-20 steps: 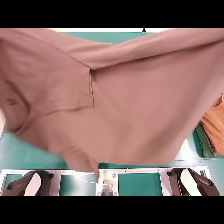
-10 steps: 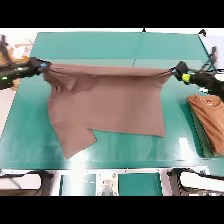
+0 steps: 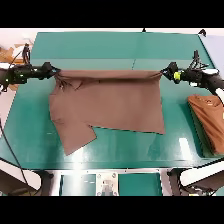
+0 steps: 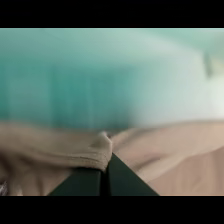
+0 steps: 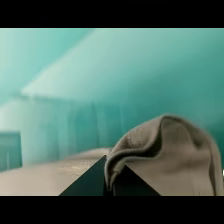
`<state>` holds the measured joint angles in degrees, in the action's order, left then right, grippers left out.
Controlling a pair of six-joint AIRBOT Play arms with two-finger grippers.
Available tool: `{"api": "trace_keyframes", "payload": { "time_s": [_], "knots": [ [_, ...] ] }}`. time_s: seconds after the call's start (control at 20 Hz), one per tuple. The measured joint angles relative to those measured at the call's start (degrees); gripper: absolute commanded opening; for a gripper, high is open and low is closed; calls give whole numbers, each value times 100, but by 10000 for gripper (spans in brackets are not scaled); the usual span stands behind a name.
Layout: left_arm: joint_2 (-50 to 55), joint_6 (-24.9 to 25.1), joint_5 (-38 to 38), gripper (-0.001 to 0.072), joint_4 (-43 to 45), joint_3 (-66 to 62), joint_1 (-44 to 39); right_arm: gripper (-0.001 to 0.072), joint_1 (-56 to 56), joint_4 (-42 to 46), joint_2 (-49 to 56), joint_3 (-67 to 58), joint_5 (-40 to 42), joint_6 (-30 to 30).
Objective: Fold the shirts.
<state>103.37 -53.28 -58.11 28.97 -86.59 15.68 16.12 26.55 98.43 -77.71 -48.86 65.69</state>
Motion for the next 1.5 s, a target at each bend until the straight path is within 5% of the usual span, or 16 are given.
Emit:
{"api": "trace_keyframes", "payload": {
  "time_s": [0.45,0.8,0.85,0.9,0.95,1.1,1.2,1.35,1.4,1.45,1.5],
  "knots": [
    [85,-614,-999,28,1624,-122,-26,13,17,1897,-680,1202,-1060,1078],
    [136,-828,-1373,29,2181,-114,-33,45,-2,2391,-772,1377,-1191,1506],
    [142,-839,-1381,79,2186,-116,-46,210,-26,2411,-776,1381,-1191,1528],
    [149,-850,-1416,398,2203,-118,-66,310,-57,2433,-780,1386,-1191,1530],
    [157,-890,-1528,511,2203,-120,-85,310,-85,2448,-782,1381,-1196,1543],
    [149,-1207,-2076,482,2223,-170,-101,309,-48,2455,-855,1279,-1510,1613],
    [68,-1528,-2597,363,2404,-118,-39,307,136,2583,-1082,1244,-1851,1700],
    [-501,-1867,-3073,367,2796,575,131,276,452,3060,-1768,1561,-2354,2000],
    [-796,-1928,-3084,375,2896,975,225,277,555,3204,-2092,1812,-2468,2105],
    [-1169,-1974,-3040,524,2970,1453,328,281,647,3344,-2468,2153,-2564,2212],
    [-1552,-1987,-2962,576,2997,1926,431,282,719,3432,-2833,2529,-2616,2291]
  ]
}}
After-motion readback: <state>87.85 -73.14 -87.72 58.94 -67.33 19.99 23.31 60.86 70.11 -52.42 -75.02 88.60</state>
